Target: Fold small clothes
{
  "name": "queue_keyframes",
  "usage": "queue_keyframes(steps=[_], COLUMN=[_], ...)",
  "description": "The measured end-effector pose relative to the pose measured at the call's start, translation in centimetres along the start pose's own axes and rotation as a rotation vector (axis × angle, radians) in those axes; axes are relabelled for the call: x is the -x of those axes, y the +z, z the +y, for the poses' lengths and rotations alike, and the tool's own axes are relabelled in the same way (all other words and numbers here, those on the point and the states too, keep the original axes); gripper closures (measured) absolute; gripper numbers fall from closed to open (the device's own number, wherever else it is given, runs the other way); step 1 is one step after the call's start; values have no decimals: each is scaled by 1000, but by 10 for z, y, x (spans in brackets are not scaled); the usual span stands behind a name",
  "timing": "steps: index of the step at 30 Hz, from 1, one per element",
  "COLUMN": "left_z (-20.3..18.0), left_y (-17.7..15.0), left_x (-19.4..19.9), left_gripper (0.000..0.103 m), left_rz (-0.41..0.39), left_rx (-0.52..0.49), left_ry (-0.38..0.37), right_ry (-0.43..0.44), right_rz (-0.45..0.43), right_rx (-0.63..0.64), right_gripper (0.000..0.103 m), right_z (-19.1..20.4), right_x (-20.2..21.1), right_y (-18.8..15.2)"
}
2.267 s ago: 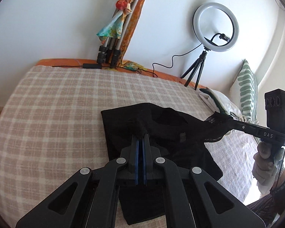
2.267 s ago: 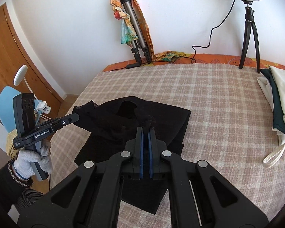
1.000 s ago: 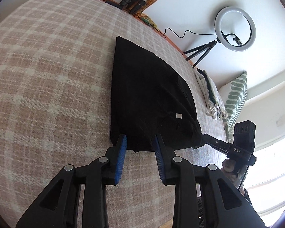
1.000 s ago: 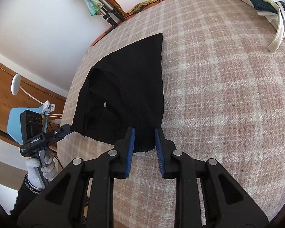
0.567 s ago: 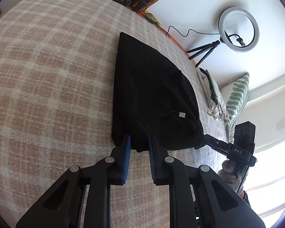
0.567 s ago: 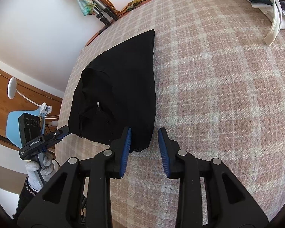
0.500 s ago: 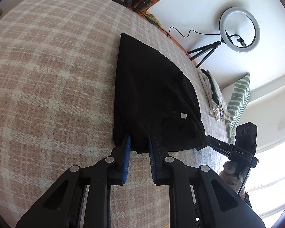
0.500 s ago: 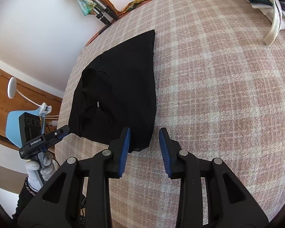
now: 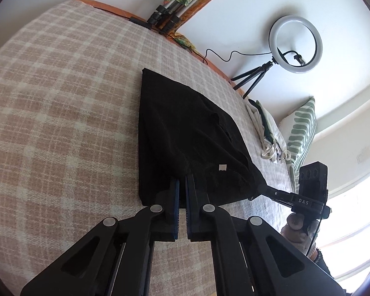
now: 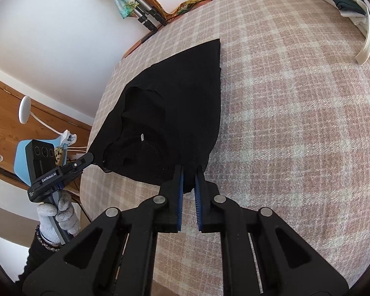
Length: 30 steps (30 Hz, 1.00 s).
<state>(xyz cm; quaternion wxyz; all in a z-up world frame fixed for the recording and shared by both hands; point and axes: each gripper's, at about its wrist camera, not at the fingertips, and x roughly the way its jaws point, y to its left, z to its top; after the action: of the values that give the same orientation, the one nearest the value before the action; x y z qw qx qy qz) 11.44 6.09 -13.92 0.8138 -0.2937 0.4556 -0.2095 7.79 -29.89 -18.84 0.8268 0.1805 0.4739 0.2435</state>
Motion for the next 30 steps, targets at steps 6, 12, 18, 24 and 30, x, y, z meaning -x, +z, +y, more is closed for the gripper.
queue_keyframes(steps=[6,12,18,24,30], left_z=[15,11,16,8,13], left_y=[-9,-10,-19,1,43], left_x=[-6,5,-12,14,-3], left_gripper=[101,101,97,82,80], left_rz=[31,15,100,14,-20], left_rx=[18,-14,-76,-120,-58], left_ry=[30,31,149,174,133], right_ry=[-8,-7,-166,-103,-78], right_rz=[25,-18,48,-63,-114], right_rx=[1,26,113,132,75], right_gripper=[94,94,91,56,56], right_z=[-2,-2,-8,-12,-22], right_x=[-3,13,-2,30,19], right_y=[-2,2,-5,20,72])
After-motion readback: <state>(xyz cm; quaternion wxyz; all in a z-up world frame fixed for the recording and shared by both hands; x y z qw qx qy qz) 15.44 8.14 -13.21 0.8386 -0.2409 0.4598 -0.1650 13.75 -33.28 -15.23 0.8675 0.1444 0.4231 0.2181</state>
